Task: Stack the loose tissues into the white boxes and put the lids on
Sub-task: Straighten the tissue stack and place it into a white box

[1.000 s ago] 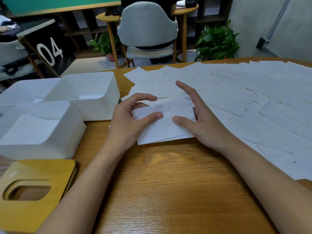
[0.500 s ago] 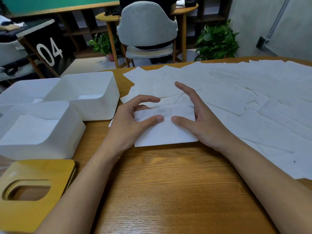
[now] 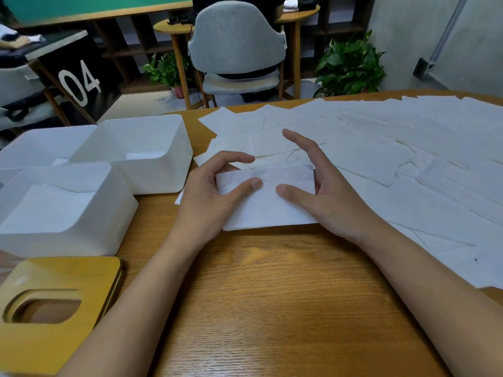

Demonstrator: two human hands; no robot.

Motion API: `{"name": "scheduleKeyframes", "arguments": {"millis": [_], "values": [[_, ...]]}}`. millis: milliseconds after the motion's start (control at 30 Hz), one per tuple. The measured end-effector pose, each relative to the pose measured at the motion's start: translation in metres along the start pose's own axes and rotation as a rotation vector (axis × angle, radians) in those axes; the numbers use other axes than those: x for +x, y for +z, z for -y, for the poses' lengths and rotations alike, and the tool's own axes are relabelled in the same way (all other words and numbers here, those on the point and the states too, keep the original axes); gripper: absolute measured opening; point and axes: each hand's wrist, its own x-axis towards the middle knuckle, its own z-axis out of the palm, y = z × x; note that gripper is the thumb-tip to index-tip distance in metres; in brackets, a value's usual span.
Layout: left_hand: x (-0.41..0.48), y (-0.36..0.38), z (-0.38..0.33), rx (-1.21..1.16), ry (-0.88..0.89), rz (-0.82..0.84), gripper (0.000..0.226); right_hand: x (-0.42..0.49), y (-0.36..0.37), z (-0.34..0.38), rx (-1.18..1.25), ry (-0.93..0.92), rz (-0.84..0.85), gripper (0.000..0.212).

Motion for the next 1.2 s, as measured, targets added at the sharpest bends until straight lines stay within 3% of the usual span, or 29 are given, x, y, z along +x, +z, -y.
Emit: {"name": "scheduleKeyframes", "arguments": {"millis": [200,300,467,600,700,767,867,1000,1067,1200], "values": [[0.001,0.001,0.004,0.031,0.012,-0.017,0.029,-0.002,0.001,0.004,0.050,-0.024,-0.011,0.073],[0.003,0.000,0.004,0.097,-0.033,-0.039,0.042,-0.002,0.000,0.006,0.043,-0.055,-0.076,0.071],[0.002,-0.004,-0.003,-0.250,-0.295,0.109,0.049,0.000,-0.006,0.007,0.162,-0.039,-0.117,0.071],[0.001,-0.004,-0.003,-0.172,-0.216,0.015,0.049,0.000,-0.007,0.007,0.204,-0.027,-0.059,0.078],[-0.001,-0.005,-0.002,-0.214,-0.184,0.000,0.053,0.001,-0.008,0.005,0.136,-0.018,0.006,0.053],[-0.001,-0.003,-0.001,-0.118,-0.138,-0.019,0.054,0.002,-0.009,-0.001,0.060,0.028,-0.033,0.037],[0.003,-0.005,0.008,0.237,-0.026,-0.031,0.052,0.005,-0.011,-0.009,-0.056,0.070,-0.175,0.037],[0.004,-0.013,0.021,0.571,-0.026,0.165,0.035,0.007,-0.014,-0.013,-0.048,0.069,-0.293,0.040],[0.005,-0.014,0.022,0.615,-0.018,0.217,0.030,0.006,-0.016,-0.014,-0.041,0.061,-0.310,0.040],[0.007,-0.013,0.022,0.649,0.048,0.153,0.006,0.006,-0.016,-0.014,-0.043,0.058,-0.318,0.040]]}}
